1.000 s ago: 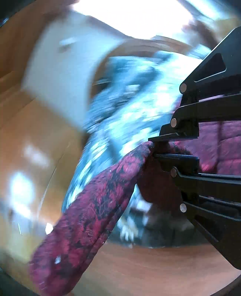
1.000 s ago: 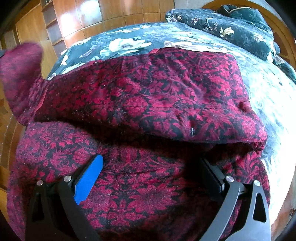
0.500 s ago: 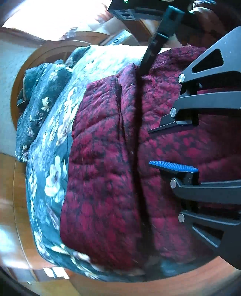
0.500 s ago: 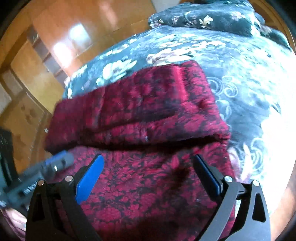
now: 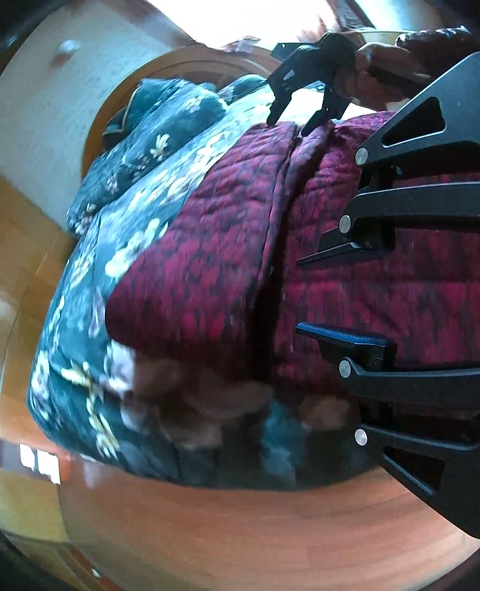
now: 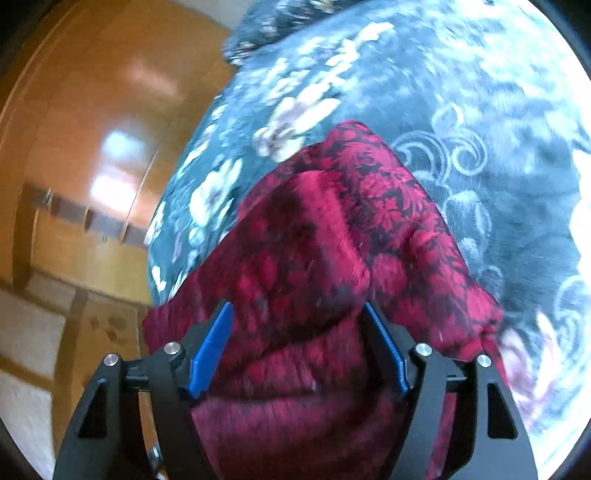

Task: Fold small clothes

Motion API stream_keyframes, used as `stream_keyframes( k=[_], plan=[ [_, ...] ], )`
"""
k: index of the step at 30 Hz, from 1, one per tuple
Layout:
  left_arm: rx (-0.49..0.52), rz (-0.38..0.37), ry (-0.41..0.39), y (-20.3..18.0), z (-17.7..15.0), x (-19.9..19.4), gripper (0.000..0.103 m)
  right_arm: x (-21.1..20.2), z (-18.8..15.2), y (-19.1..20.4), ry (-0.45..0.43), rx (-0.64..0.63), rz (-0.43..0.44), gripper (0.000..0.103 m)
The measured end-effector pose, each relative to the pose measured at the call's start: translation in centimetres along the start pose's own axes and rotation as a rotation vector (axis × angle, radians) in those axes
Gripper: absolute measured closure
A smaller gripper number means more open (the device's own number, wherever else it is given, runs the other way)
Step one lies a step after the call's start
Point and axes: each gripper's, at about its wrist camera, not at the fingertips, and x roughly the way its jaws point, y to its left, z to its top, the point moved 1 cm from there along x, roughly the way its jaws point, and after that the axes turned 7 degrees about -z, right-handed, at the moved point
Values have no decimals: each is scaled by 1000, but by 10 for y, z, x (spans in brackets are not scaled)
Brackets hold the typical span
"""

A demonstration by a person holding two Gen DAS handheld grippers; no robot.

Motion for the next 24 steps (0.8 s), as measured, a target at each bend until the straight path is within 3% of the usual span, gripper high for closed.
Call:
stream_keyframes(
  k=[2, 4, 5, 6, 8, 12, 17, 20, 24],
  plan=[
    [-29, -6, -5, 8, 1, -3, 75, 5, 5, 3, 6, -9, -29, 60],
    [-58, -21, -19, 16, 4, -11, 75, -4, 10, 7, 5, -33, -17, 89],
    [-76, -38, -31, 21, 6, -16, 73, -21, 12, 9, -30, -48, 16, 89],
    [-90, -46, -40, 25, 9, -20, 58, -32, 12, 10, -55, -65, 40, 90],
    [-136, -64, -79, 33, 15, -29, 44, -56, 10, 7, -93, -91, 74, 90],
    [-218, -113, -99, 48, 37, -30, 44, -55, 3, -21, -56, -112, 11, 90],
    [-221, -124, -70, 46, 75, -5, 44, -35, -4, -39, -16, -90, -12, 90],
    [-236, -137, -45, 44, 96, 17, 35, -32, -2, -39, -19, -104, -8, 89],
    [-259, -152, -5, 43, 116, 47, 31, -31, -1, -38, -12, -130, -4, 86]
  ],
)
